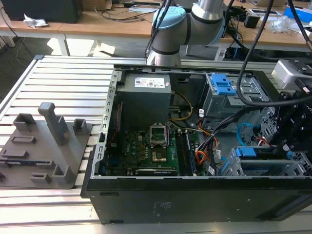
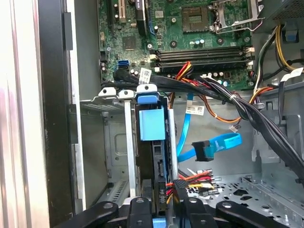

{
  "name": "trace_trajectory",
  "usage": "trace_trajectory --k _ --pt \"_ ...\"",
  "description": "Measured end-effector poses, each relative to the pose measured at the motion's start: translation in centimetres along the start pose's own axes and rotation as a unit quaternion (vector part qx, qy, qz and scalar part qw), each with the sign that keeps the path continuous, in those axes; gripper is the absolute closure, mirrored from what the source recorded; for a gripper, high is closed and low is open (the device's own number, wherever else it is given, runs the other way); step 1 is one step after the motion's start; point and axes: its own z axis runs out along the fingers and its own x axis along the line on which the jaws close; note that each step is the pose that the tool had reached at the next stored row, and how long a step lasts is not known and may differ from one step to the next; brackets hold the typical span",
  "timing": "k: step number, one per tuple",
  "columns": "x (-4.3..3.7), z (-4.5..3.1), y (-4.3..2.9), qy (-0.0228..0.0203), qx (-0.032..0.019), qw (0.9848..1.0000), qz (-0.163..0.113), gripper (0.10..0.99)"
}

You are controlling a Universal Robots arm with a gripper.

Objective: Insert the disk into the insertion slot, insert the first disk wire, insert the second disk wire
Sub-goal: 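Insert the first disk wire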

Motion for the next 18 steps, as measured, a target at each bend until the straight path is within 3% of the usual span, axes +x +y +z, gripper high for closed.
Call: trace_trajectory --k 5,7,8,15,16,18 --pt "0.03 -2.64 0.12 0.0000 0.0004 1.0000 -0.002 0.780" --pt "0.04 -3.61 0.17 0.0000 0.0007 1.0000 -0.003 0.973" --pt "0.05 -3.96 0.18 0.0000 0.0008 1.0000 -0.003 0.980" --pt "0.07 -4.09 0.43 0.0002 0.0008 1.0000 -0.003 0.980" --pt "0.12 -4.05 0.87 0.0000 0.0008 1.0000 -0.003 0.980" --pt "0.27 -3.96 2.51 0.0000 0.0008 1.0000 -0.003 0.980"
